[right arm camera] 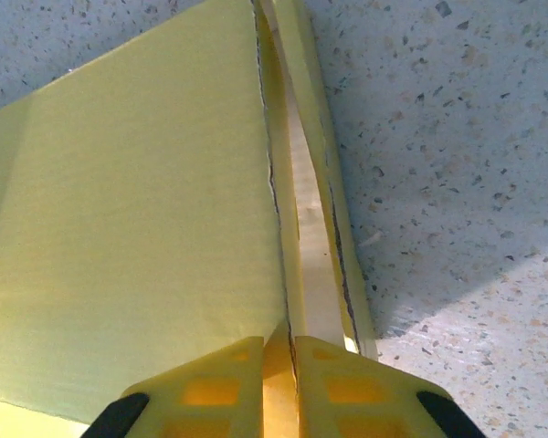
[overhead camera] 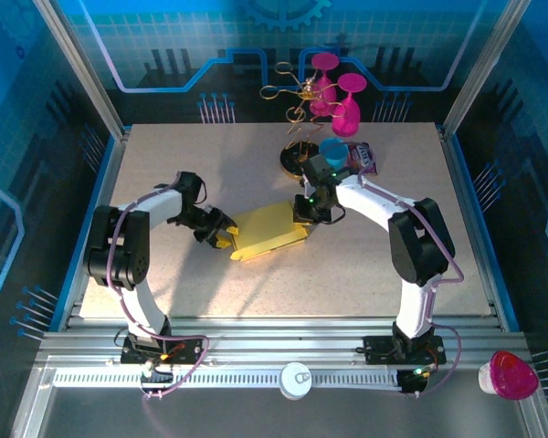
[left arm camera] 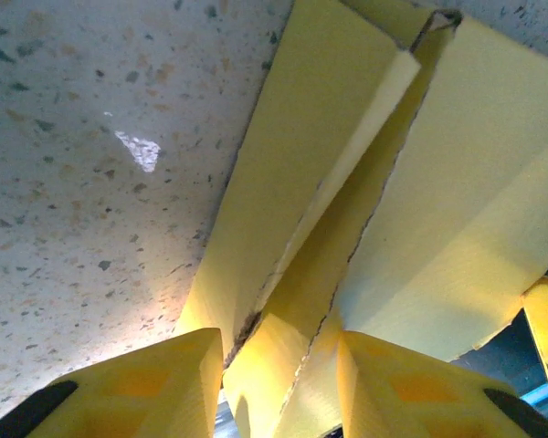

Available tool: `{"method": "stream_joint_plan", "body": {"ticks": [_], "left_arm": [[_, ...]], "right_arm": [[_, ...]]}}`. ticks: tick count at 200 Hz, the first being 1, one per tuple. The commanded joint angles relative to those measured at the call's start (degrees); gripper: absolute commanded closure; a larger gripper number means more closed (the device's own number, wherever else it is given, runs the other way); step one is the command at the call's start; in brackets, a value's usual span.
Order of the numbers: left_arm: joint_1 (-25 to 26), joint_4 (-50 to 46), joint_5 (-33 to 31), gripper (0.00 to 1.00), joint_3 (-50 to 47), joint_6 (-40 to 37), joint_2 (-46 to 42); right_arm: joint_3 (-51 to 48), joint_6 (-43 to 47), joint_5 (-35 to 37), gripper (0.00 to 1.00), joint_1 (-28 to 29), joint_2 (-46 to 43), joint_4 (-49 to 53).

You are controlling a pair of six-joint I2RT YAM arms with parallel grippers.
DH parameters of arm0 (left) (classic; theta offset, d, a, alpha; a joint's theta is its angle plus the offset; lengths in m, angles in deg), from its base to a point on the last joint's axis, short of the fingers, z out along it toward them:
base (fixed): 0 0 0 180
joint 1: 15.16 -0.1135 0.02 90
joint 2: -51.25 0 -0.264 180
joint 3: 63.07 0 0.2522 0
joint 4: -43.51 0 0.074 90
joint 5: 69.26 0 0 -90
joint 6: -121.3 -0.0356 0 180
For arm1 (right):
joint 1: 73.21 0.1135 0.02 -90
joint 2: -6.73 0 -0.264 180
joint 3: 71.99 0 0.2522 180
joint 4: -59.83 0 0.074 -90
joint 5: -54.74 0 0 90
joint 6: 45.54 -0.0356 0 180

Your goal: Fold the paper box

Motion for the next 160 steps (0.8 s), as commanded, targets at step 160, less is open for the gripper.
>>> {"method": "stream_joint_plan", "body": {"ticks": [160], "left_arm": [[0.88, -3.18, -4.36, 0.89, -1.17, -6.73, 2.01]], "right_arm": [[-2.07, 14.32, -15.09, 0.46, -6.79, 2.76, -0.87]]}}
